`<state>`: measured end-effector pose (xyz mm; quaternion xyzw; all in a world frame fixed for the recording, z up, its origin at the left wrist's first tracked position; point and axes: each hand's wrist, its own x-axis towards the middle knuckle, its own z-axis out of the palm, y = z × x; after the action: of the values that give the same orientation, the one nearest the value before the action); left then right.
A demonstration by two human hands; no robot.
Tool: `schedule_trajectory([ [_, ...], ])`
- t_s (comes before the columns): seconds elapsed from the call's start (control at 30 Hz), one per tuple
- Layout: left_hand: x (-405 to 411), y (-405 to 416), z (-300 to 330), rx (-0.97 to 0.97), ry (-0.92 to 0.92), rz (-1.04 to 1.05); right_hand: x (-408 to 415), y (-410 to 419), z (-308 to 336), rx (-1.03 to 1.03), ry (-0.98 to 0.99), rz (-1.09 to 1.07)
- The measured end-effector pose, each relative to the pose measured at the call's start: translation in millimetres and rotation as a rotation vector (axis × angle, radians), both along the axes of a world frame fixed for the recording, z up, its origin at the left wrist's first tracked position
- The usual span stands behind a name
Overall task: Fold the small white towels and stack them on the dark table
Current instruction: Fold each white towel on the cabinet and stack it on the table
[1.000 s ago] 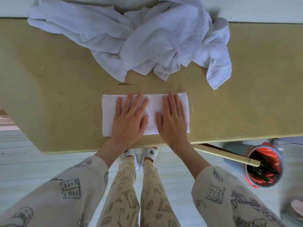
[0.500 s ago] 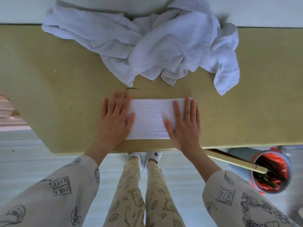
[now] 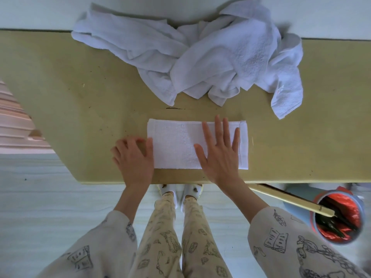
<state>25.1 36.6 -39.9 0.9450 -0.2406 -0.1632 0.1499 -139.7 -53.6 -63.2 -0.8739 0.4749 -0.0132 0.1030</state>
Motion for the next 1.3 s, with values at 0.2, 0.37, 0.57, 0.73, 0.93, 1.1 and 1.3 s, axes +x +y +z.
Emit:
schedule_trajectory([
  [0.2,-9,1,-6,-0.032,-0.011,-0.041,8,12,-15,-0.001,0.053,0.076],
  [0.37,-6,7,-7,-0.094,0.032,-0.013,8,12,-16,-0.012,0.063,0.08],
  [0.57,-6,10,1,-0.166,0.029,0.013,7,12,-18,-0.022,0.06,0.083],
  [0.73,-7,8,3,-0.164,0.17,0.103,8,12,-17,-0.021,0.06,0.082],
  [0.93,-12,8,5,-0.168,0.222,0.169,8,12,-18,-0.015,0.078,0.08],
  [1.1,-13,8,13,-0.244,0.274,0.196,9,13,-18,-0.022,0.073,0.081],
  [1.3,-11,7,14,-0.227,0.319,0.241,9,13,-17,-0.022,0.081,0.08],
])
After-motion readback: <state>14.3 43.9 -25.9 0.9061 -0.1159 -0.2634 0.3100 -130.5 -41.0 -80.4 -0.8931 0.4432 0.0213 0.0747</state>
